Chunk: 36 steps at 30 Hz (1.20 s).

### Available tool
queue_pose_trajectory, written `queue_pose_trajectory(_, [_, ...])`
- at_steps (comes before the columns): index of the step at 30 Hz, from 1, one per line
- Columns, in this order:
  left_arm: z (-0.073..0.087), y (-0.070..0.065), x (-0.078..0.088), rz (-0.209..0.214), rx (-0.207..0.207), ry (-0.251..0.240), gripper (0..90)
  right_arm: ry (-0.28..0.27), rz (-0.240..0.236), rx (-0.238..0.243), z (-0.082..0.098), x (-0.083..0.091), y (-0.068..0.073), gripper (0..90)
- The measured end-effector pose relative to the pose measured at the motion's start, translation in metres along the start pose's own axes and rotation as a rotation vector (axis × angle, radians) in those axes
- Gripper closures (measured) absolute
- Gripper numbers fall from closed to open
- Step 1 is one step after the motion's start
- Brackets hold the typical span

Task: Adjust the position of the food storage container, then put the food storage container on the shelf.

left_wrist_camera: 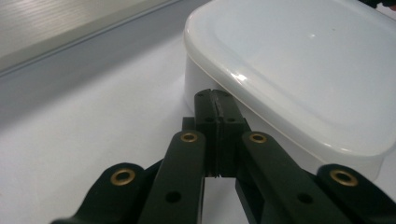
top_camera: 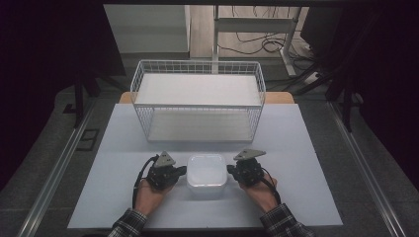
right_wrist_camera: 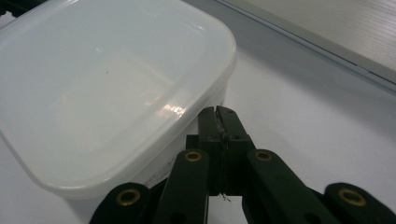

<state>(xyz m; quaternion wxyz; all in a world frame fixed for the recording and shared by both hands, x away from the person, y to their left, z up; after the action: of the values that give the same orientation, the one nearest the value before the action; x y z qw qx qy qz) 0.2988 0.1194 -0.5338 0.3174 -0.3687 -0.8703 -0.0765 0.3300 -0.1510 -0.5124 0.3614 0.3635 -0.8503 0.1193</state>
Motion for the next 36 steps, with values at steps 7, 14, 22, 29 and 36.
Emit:
queue_pose_trajectory(7, [0.006, 0.003, 0.011, -0.02, 0.029, -0.003, 73.0, -0.014, 0.026, -0.016, 0.004, 0.009, -0.004, 78.4])
queue_pose_trajectory(14, [0.017, 0.003, 0.026, -0.006, 0.04, -0.03, 26.0, -0.076, 0.008, -0.063, 0.022, 0.033, -0.012, 35.2])
queue_pose_trajectory(22, [0.027, 0.0, 0.034, -0.014, 0.038, -0.047, 7.3, -0.09, -0.013, -0.065, 0.033, 0.035, -0.015, 10.5])
queue_pose_trajectory(29, [0.034, -0.001, 0.032, -0.039, -0.048, -0.059, 5.4, -0.098, -0.02, -0.042, 0.037, 0.039, -0.014, 5.5])
queue_pose_trajectory(36, [0.031, 0.002, 0.036, -0.003, -0.001, -0.057, 7.2, -0.102, -0.026, -0.022, 0.037, 0.042, -0.016, 5.6])
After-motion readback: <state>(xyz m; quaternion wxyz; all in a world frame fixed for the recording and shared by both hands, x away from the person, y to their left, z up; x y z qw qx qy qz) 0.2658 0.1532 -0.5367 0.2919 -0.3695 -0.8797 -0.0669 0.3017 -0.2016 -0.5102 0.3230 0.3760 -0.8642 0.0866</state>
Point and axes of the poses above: each handheld gripper's, and its own axes: x roughly backward along the jaws, z roughly out of its underside, y roughly to its left, the point moved 2 cm from there along -x, roughly forward along the jaws, and after that the axes turned 3 degrees about -x, right-handed, at the moved point
